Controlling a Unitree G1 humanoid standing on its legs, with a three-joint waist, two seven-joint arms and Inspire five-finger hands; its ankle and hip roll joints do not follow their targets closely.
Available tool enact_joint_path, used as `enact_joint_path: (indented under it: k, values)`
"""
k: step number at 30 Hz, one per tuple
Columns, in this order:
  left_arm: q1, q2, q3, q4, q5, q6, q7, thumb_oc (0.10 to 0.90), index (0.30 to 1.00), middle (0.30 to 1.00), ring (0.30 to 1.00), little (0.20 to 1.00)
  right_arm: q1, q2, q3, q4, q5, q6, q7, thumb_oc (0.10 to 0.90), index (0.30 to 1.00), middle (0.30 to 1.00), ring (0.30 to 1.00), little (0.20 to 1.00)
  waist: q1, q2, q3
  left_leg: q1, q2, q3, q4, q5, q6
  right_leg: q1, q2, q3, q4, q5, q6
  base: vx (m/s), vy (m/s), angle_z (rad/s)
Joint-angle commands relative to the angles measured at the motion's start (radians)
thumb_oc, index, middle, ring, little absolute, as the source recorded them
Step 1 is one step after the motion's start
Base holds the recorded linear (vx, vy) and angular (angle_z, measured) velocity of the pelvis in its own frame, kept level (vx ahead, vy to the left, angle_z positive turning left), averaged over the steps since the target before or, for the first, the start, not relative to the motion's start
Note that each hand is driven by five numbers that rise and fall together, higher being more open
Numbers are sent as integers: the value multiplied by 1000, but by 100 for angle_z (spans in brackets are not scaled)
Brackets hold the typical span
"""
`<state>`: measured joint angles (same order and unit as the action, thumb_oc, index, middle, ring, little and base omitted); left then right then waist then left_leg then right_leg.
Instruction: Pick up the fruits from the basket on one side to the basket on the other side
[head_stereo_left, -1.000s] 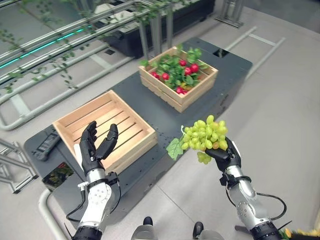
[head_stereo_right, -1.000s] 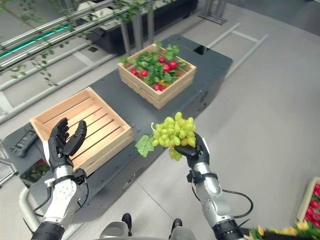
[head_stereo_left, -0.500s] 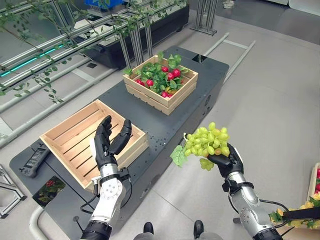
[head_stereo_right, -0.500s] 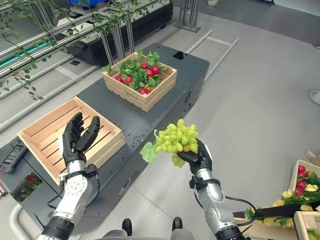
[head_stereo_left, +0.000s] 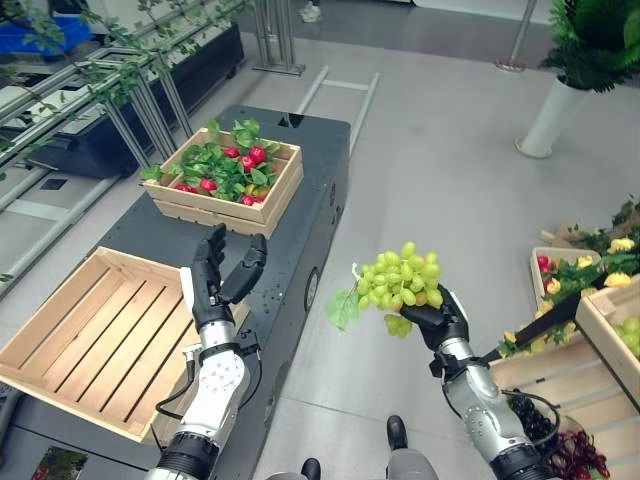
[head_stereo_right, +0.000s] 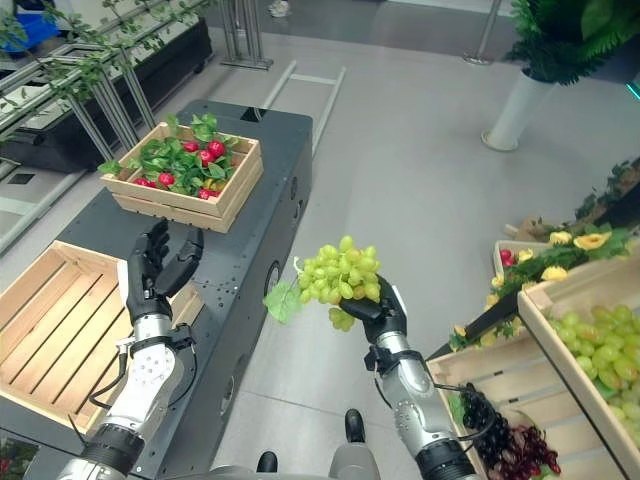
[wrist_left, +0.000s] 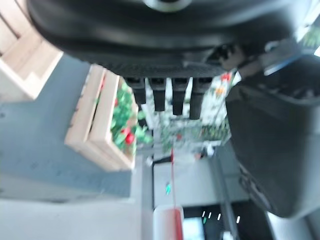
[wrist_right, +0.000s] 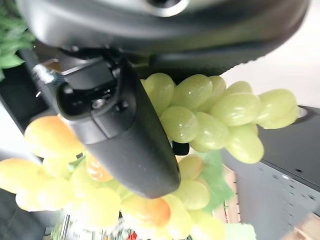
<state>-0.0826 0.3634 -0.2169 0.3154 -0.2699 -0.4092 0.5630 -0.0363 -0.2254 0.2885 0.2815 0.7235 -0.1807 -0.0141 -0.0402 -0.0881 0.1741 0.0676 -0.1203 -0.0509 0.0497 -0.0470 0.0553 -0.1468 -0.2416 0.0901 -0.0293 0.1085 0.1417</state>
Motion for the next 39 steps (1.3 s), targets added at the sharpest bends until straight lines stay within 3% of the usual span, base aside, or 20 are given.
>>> enact_joint_path:
  k: [1,2,5,9,12,14,17,29,39]
  values:
    - [-69,25,58,-71,58,-116,14,800,900,900,900,900,-127,-17,-27,-98,47,-103,42,400,300,300,300,300,7,93,18,100,40,-52,-126,-63,-39,7,71,-169,24,75,21,-275,135,-64]
    - [-48,38,76,-76,56,-125,6,800,900,900,900,900,-121,-9,-20,-87,47,-109,59,400,300,300,300,300,23,103,25,97,49,-4,-128,-49,-35,10,61,-220,116,43,7,-302,114,-63]
    - [-29,48,92,-80,40,-124,6,800,900,900,900,900,-100,-1,-6,-87,43,-115,65,400,300,300,300,300,49,118,24,72,63,43,-112,-26,-22,58,51,-246,271,-30,-21,-263,83,-63]
    - [-26,38,103,-47,43,-134,29,800,900,900,900,900,-101,22,31,-44,52,-117,81,400,300,300,300,300,103,112,-4,12,82,94,-69,-12,-10,143,2,-293,370,-74,-34,-162,-61,-33]
    - [-35,39,112,-22,35,-139,27,800,900,900,900,900,-99,39,53,-2,56,-116,78,400,300,300,300,300,129,93,-19,-16,95,113,-58,0,-23,231,-15,-313,277,-108,-28,-126,-224,-80]
    - [-36,40,117,-8,29,-138,43,800,900,900,900,900,-109,47,69,35,59,-103,74,400,300,300,300,300,145,82,-24,-20,119,164,-64,14,-48,294,-7,-369,149,-127,-23,-149,-251,-136]
    - [-62,20,108,-1,-20,-117,51,800,900,900,900,900,-146,37,80,85,86,-53,18,400,300,300,300,300,130,72,-16,-54,163,225,-82,54,-92,296,32,-355,-11,-105,0,-170,-199,-87]
    - [8,-29,78,-53,-1,-105,11,800,900,900,900,900,30,45,-3,133,128,-42,32,400,300,300,300,300,46,81,-12,-22,207,228,-115,75,-122,286,91,-317,-48,-102,-39,-36,-92,-14]
    - [6,-74,53,-11,-139,-73,2,800,900,900,900,900,40,38,-20,209,119,4,68,400,300,300,300,300,0,90,-13,5,222,250,-80,62,-139,274,118,-284,-58,-94,-62,-50,-60,-6]
